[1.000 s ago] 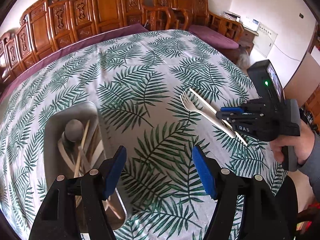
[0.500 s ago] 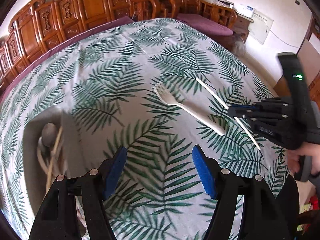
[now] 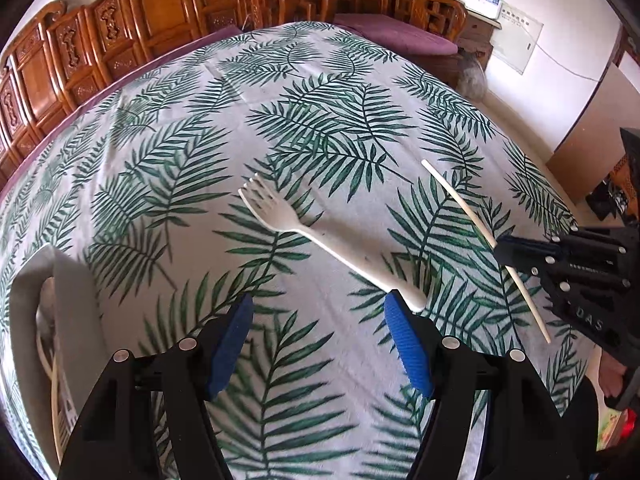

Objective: Organize utensils
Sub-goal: 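Grasp a white plastic fork by its handle with the left gripper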

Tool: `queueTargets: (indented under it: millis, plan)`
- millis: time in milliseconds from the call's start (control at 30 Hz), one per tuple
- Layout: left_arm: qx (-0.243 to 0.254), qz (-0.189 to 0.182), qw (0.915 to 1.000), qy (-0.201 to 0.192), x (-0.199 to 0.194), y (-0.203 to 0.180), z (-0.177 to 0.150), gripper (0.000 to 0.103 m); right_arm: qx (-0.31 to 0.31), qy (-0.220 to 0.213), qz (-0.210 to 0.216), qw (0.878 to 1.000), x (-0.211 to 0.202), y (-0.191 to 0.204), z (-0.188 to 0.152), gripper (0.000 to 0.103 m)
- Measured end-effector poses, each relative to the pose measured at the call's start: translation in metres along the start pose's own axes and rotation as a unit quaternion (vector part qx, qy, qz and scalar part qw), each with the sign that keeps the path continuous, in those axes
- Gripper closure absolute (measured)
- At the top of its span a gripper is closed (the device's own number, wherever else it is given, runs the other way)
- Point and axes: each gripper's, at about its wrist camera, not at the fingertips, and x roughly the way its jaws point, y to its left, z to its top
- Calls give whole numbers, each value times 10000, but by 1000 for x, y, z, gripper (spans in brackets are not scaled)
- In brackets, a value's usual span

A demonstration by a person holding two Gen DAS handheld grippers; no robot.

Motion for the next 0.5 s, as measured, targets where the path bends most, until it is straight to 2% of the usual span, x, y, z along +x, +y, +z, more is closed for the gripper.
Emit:
queueTargets:
  millis: [433,500]
  plan:
    - [-450,-133,9986,225,31,5,26,38,60,40,-36,10000,7,-10,-8,97]
    - [-521,-135,9982,268,36,7,28,41,43,33,-43,10000,7,-10,-9,97]
